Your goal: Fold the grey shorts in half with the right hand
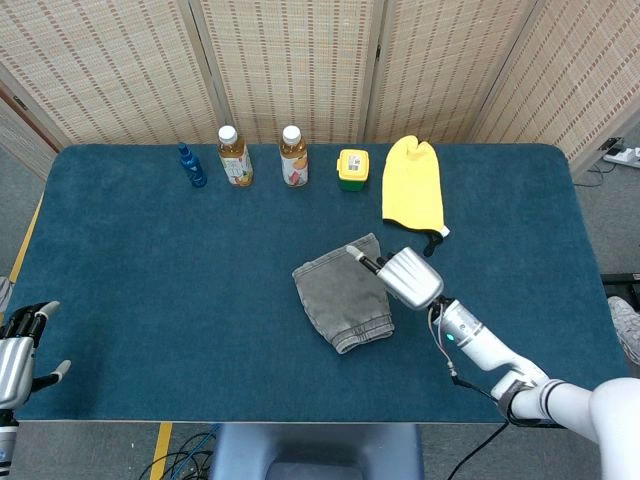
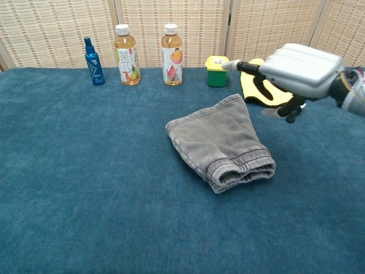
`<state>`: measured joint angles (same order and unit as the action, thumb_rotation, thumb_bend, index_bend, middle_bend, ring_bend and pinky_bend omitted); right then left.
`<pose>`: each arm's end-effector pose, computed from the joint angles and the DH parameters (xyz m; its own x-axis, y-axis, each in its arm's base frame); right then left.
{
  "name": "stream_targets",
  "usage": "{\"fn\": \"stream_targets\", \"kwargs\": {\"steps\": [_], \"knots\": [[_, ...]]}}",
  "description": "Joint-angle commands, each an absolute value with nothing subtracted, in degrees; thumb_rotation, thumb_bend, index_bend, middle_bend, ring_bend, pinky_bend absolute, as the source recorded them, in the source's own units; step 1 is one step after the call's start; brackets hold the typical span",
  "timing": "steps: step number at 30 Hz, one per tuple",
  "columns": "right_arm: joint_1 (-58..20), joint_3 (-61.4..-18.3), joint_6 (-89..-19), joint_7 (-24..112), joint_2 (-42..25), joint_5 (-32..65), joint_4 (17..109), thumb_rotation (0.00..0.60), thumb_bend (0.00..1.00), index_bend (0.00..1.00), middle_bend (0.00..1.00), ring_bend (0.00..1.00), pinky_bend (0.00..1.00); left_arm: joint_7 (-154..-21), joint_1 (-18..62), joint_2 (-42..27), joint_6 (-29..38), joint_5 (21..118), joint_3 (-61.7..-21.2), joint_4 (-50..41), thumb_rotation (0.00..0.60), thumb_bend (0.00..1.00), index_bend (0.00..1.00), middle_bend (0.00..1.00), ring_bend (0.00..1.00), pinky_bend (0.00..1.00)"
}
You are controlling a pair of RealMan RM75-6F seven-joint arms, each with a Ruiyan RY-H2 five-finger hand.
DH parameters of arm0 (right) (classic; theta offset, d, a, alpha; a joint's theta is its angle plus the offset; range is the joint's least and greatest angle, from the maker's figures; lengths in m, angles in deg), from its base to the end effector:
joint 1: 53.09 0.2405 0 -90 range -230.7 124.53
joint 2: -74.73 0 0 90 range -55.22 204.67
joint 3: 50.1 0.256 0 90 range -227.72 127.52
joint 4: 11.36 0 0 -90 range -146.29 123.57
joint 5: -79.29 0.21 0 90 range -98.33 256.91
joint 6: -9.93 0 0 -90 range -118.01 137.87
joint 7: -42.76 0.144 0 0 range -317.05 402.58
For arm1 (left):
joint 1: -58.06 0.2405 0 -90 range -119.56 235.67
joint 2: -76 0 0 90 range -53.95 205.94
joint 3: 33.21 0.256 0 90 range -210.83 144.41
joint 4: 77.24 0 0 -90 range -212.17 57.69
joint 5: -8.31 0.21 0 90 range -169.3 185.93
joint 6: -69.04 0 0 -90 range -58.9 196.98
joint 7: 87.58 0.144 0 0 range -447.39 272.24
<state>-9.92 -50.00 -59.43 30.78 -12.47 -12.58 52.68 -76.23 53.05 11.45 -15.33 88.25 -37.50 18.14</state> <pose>-0.1827 -0.3567 0.0225 0.6914 0.1871 0.6979 -0.4843 -0.5969 0.6397 -0.3118 0.1855 0.1587 0.5069 0.0106 0.8620 0.8584 0.0850 -0.5059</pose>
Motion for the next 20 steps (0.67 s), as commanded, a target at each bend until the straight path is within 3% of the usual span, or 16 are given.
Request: {"fn": "stream_targets", "kwargs": {"steps": [1,7,10,20], "knots": [[-17.55,-49.39,-62.28,24.63,-3.88,-5.77,63.75,0.6,0.29,0.0,0.49,0.56,0.69,-75.73,52.39,11.13,-14.85,88.62,-37.72,18.52,0.6,0.2,0.18,0.19,0.17,0.33],[-24.87,-49.96,-66.36,20.93,3.5,-0.46,73.42,0.6,0.29,0.01,0.29,0.3,0.49,-74.36,50.84,10.63,-13.73,89.39,-38.09,19.57,0.6,0.2,0.18,0.19,0.17,0.33],[-28.43,-50.51,-69.6,21.23,5.62,0.14,75.73,0.6,0.29,0.01,0.23,0.22,0.41,-73.83,50.34,10.53,-13.56,89.67,-38.26,20.24,0.6,0.2,0.18,0.19,0.17,0.33],[-38.84,-53.05,-77.53,26.72,9.72,-0.43,79.87,0.6,0.29,0.01,0.18,0.16,0.3,-73.06,49.78,10.15,-13.01,89.59,-37.97,22.31,0.6,0.2,0.18,0.19,0.17,0.33]]}}
